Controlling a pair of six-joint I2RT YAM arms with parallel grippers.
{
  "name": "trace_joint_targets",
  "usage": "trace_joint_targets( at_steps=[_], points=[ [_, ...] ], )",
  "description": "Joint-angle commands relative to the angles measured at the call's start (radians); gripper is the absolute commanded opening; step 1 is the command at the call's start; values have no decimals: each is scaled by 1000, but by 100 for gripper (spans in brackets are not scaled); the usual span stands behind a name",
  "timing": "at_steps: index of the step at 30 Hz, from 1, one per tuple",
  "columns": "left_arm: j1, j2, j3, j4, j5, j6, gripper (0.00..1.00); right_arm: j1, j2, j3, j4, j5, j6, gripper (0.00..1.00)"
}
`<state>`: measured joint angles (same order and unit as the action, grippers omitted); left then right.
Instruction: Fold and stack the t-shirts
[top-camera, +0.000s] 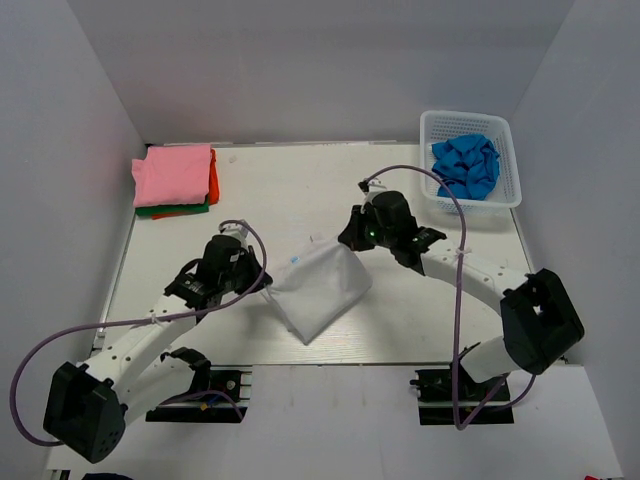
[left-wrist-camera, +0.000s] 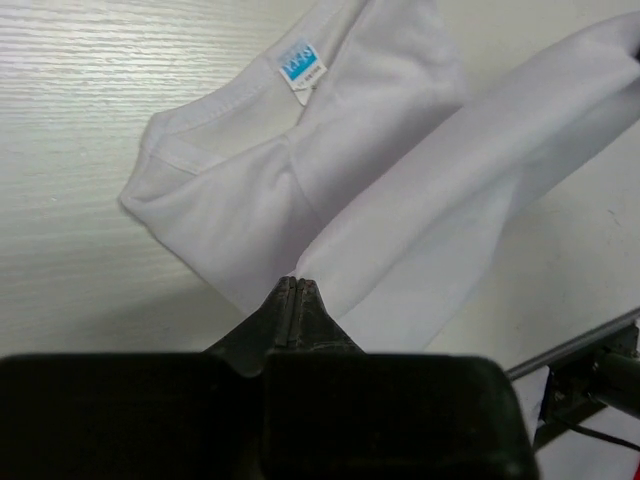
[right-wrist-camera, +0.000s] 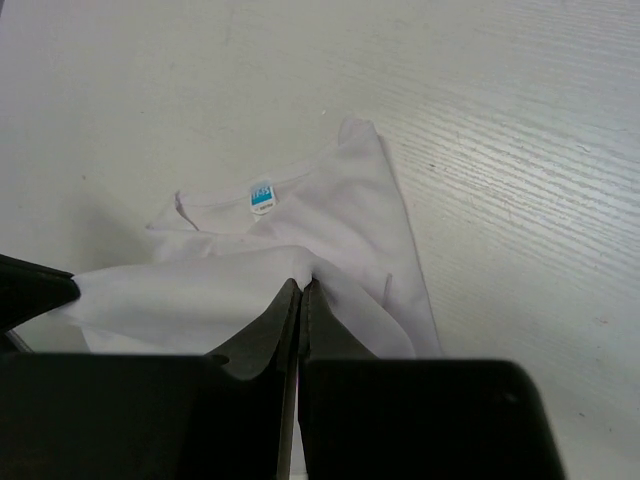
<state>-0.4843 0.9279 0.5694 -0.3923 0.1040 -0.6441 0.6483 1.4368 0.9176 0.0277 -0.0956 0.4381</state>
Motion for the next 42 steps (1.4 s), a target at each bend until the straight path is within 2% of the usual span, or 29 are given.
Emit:
trace_joint_targets(
  at_steps=[1, 7, 9, 12, 14, 15, 17, 19, 20, 21, 22, 24, 25, 29, 30, 32, 33, 34, 36, 38, 42],
  points=[
    [12, 37, 26, 27, -118, -2, 0, -4, 48, 39, 54, 63, 10, 0],
    [36, 233, 35, 58, -390, -100, 0, -7, 263, 182, 104, 39, -32, 0],
    [36, 294, 64, 58, -420, -121, 0, -13, 384, 245, 137, 62, -45, 0],
    [47, 406, 110, 47, -481, -146, 0, -22, 569, 423, 2, 68, -68, 0],
    [58, 481, 151, 27, -494, -135, 2, -19, 603, 514, -26, 79, -73, 4],
    [58, 503, 177, 8, -510, -135, 19, -22, 625, 527, -26, 68, -84, 8],
    [58, 519, 247, -29, -533, -144, 40, -22, 619, 538, -26, 69, -85, 23],
    [58, 509, 280, -29, -533, -135, 57, -19, 593, 538, -25, 63, -101, 37],
    [58, 499, 294, -39, -549, -135, 63, -21, 576, 541, -26, 57, -105, 49],
    [58, 488, 323, -57, -549, -125, 74, -19, 568, 544, -26, 54, -117, 54],
    [58, 465, 339, -69, -558, -115, 98, -19, 547, 544, -58, 57, -122, 61],
    [58, 440, 372, -101, -558, -102, 100, -19, 511, 537, -78, 68, -131, 82],
    [58, 430, 382, -112, -543, -83, 100, -18, 469, 532, -97, 86, -133, 90],
    [38, 370, 396, -148, -423, -74, 100, -12, 361, 434, -94, 68, -134, 90],
    [38, 332, 374, -135, -317, -65, 100, -12, 343, 387, -88, 63, -115, 90],
    [38, 289, 327, 7, -142, -16, 100, -15, 262, 282, -45, 31, -99, 90],
    [29, 266, 255, 79, 48, -15, 100, -16, 231, 256, -41, -10, -84, 90],
    [29, 237, 213, 251, 153, -2, 100, -18, 218, 210, 25, -42, -84, 90],
    [17, 236, 121, 398, 399, -2, 100, -19, 211, 158, 69, -105, -70, 90],
    [-8, 281, 109, 476, 469, -12, 100, -21, 226, 147, 63, -130, -35, 90],
    [-62, 440, 80, 515, 499, -22, 100, -21, 281, 110, 112, -210, -4, 90]
  ],
)
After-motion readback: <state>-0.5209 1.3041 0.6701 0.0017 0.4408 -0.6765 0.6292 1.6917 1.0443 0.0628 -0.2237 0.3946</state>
